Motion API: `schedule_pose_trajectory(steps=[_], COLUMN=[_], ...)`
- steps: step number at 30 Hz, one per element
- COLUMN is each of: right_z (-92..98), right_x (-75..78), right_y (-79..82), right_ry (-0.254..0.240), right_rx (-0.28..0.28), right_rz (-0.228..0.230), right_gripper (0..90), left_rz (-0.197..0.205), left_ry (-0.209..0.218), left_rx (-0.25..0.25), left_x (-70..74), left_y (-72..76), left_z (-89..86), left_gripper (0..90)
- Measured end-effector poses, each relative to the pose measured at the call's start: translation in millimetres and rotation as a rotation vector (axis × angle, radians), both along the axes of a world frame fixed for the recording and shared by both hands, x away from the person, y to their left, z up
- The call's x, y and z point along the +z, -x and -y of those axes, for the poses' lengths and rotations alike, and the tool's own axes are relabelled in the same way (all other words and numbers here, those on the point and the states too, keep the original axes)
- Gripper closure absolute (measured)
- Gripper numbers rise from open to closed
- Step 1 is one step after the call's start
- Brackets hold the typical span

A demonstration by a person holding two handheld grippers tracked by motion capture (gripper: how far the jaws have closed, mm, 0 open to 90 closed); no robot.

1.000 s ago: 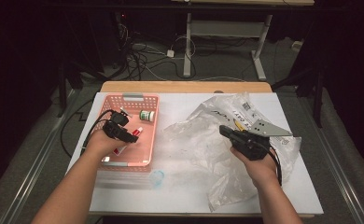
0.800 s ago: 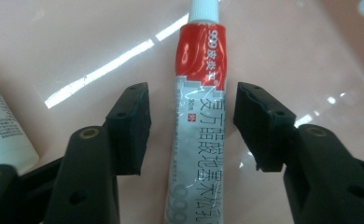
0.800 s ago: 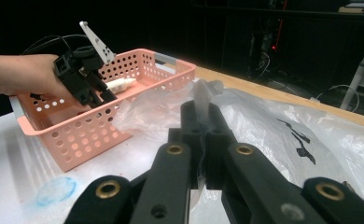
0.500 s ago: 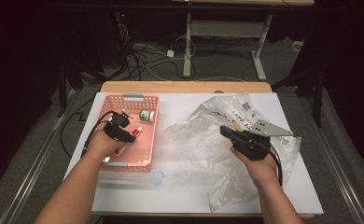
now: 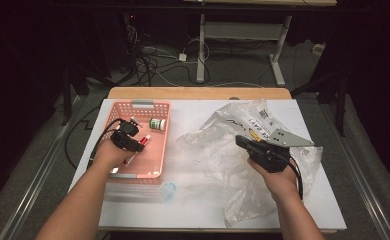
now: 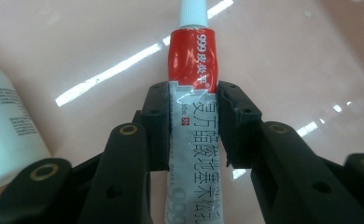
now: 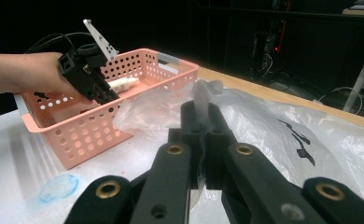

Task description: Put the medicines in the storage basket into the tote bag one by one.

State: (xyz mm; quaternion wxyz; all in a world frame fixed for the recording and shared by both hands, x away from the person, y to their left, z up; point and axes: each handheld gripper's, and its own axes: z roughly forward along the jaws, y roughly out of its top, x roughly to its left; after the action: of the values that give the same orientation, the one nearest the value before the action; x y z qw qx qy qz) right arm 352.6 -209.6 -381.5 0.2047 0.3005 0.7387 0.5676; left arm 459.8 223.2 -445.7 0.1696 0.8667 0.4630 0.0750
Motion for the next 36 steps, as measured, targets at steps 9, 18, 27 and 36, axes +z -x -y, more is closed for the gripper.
schedule_pose_trajectory(steps=[9,18,27,36], right_z=[0.9,1.6,1.1,0.3], right_x=[-0.4,0.6,1.0,1.3], right_y=[-0.1,0.6,1.6,2.2], right_ry=[0.005,0.005,0.006,0.01], right_rx=[-0.003,-0.002,-0.003,-0.001], right_rz=[0.004,0.011,0.011,0.015], right_gripper=[90.0,90.0,90.0,90.0], left_rz=[0.063,0.15,0.223,0.332], left_ry=[0.039,0.122,0.196,0.226], left_rx=[-0.005,-0.009,0.005,-0.012], left_x=[12.5,29.3,37.3,46.7], left_y=[6.7,22.2,41.2,60.1], left_z=[-2.4,-3.5,-8.2,-8.7], left_gripper=[65.7,65.7,65.7,65.9])
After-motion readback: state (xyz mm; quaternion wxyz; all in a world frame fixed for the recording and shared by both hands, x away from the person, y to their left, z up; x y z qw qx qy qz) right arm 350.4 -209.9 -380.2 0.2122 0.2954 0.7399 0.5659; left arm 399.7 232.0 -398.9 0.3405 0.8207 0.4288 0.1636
